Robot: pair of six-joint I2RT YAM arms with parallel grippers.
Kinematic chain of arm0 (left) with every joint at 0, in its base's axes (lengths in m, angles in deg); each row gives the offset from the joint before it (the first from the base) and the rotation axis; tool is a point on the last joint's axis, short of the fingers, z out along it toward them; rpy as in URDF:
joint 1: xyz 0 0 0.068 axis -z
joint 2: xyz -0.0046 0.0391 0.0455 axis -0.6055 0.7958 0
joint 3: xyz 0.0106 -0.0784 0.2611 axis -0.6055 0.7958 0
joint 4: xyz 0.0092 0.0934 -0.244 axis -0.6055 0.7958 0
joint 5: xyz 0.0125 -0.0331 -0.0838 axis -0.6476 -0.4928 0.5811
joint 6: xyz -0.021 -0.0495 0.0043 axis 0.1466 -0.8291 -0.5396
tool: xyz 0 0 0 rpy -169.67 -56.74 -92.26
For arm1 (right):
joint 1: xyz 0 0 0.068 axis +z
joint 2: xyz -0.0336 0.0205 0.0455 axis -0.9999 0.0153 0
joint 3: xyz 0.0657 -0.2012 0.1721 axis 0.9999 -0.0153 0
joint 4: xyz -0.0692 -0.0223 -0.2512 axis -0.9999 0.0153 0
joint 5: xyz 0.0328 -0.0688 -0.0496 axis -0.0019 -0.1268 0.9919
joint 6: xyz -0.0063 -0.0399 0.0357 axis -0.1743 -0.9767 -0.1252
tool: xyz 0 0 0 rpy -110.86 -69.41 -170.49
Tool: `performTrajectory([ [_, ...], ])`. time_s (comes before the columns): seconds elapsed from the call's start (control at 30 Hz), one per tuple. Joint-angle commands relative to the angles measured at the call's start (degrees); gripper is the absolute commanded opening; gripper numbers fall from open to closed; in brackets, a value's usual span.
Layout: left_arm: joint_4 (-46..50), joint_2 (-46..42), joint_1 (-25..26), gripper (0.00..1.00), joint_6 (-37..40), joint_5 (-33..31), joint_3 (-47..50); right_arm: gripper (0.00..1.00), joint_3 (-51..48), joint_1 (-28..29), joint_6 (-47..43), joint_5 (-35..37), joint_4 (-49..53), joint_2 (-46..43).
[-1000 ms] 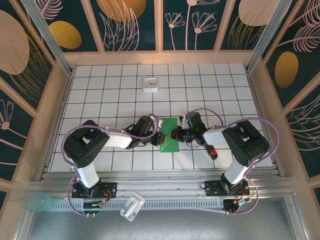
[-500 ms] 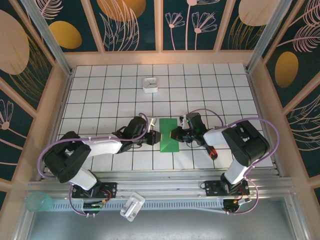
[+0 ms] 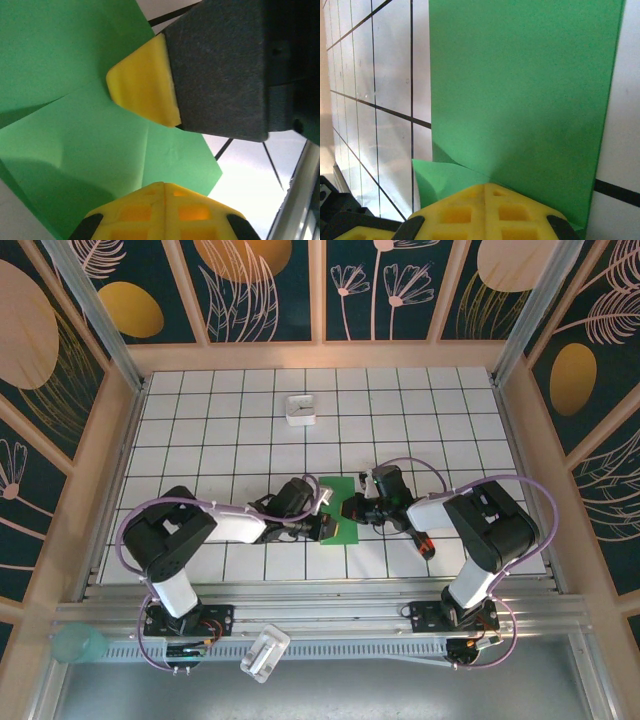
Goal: Fold a paper plane with a square sheet of paper (pick it up from the middle)
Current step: Fold the triangle a second time at the center of the table.
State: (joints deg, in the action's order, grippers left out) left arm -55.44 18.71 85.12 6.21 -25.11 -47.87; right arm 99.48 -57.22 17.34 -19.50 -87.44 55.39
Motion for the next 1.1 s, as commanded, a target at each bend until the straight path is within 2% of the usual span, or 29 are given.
performTrajectory([
  [0.0, 4.5, 1.3, 0.0, 0.01, 3.5, -0.9, -0.7, 0.00, -1.4, -0.2, -1.2, 3.3, 7.8, 3.8],
  [0.3, 9.7, 0.6, 0.0, 0.01, 7.3, -3.7, 0.8, 0.00, -1.3, -0.2, -1.6, 3.4, 8.1, 4.5],
  [0.57, 12.5, -1.7, 0.1, 0.00, 9.6, -0.9, 3.6, 0.00, -1.5, -0.2, -2.0, 3.9, 8.8, 4.4],
  [1.07, 17.1, -6.1, 1.4, 0.00, 7.5, -0.6, 7.6, 0.00, -1.2, -0.2, -2.6, 4.4, 9.8, 4.6],
])
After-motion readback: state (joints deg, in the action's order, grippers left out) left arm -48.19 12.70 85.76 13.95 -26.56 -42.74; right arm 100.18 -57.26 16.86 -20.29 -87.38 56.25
